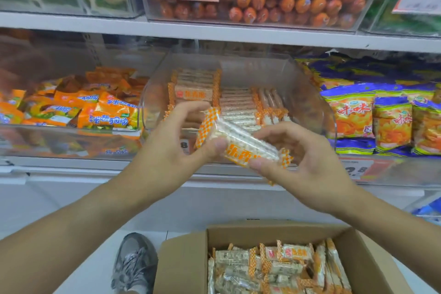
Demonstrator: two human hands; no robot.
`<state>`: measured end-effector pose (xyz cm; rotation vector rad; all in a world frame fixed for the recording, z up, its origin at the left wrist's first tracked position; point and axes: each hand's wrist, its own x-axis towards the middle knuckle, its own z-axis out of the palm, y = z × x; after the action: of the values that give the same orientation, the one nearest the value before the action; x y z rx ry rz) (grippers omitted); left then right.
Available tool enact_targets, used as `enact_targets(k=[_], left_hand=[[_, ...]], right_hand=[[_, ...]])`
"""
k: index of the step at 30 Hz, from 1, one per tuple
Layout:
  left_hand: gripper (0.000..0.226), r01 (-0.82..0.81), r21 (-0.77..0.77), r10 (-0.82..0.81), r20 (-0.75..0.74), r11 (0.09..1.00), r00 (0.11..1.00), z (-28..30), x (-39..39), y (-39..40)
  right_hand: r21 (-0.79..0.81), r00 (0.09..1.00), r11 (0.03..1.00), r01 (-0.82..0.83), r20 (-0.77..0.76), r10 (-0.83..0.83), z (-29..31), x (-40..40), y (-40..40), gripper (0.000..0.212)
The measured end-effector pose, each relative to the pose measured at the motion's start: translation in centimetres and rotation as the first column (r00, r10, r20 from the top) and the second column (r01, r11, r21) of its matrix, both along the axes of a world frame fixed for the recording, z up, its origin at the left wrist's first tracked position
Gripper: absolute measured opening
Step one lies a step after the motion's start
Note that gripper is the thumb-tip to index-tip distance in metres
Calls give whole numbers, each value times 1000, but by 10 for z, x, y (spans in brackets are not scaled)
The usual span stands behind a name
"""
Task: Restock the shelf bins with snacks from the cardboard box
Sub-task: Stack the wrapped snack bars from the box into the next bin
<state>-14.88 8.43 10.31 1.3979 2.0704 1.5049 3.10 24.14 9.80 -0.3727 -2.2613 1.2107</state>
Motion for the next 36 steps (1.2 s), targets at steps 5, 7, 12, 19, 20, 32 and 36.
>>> enact_targets(k=[5, 7, 12, 19, 20, 32, 36], left_hand=[[33, -250, -43, 217, -371, 967, 903, -16, -60, -15], [22, -267, -73, 189, -533, 961, 824, -30, -73, -13], [22, -320, -18, 260, -539, 947, 801, -38, -74, -1], [25, -331, -50, 269, -476, 942, 837, -37, -77, -1], [26, -333, -50, 271, -475, 942, 837, -36, -77, -1], [26, -350, -61, 283, -469, 935, 837, -35, -76, 0], [25, -340, -63, 272, -470, 938, 840, -33, -75, 0]], right_hand=[[349, 990, 930, 111, 40, -134, 20, -88, 35, 46], [391, 971, 917, 80, 178, -161, 17, -130, 47, 50], [408, 927, 912, -35, 355, -123, -12, -218, 61, 46], [513, 912, 858, -2, 354, -209, -25, -233, 59, 50], [545, 900, 838, 23, 353, -255, -26, -234, 59, 50], [577, 884, 816, 33, 364, -293, -24, -234, 57, 51], [643, 874, 764, 54, 339, -348, -24, -232, 56, 54]])
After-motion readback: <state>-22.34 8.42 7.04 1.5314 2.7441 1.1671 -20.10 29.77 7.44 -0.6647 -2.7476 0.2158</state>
